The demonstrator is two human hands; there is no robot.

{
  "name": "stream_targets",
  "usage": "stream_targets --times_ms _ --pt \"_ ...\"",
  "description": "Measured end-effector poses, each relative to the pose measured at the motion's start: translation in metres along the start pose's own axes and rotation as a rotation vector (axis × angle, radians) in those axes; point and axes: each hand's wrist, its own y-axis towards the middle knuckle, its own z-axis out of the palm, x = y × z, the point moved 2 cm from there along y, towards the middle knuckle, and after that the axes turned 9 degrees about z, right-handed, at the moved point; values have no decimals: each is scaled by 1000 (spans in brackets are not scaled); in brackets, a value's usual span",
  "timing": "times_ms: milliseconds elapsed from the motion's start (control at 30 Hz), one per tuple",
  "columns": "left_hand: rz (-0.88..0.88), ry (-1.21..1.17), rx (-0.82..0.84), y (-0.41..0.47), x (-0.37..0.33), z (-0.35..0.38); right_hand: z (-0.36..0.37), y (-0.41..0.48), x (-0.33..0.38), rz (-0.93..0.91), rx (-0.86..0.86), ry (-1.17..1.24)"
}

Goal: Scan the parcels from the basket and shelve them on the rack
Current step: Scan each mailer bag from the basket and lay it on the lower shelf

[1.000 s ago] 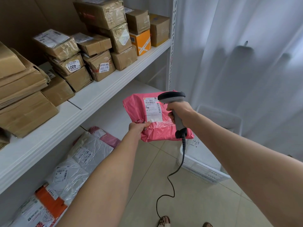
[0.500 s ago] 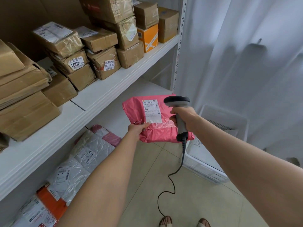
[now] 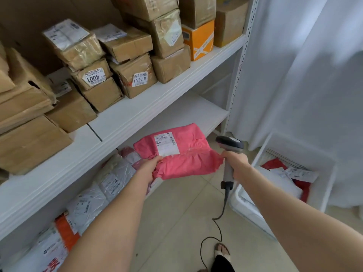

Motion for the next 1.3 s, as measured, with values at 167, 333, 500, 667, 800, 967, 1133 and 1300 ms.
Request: stream_targets --times_ms 167,333,500,667,800,967,1133,1300 --pt "-34 101 74 36 7 -35 31 37 3 96 241 24" --pt "-100 180 160 63 18 -63 72 69 -11 138 573 -10" --pt "-194 179 223 91 22 -77 108 104 -46 271 637 -163" --pt "-44 -169 173 137 3 -72 154 134 -64 248 578 37" --pt "-30 -635 117 166 2 -68 197 142 -57 114 478 244" --pt "-58 -344 90 189 40 -44 242 153 -52 60 399 295" --pt "61 -74 -138 243 84 -51 273 178 -74 78 345 134" --pt "92 331 -233 255 110 -57 277 197 -100 115 303 134"
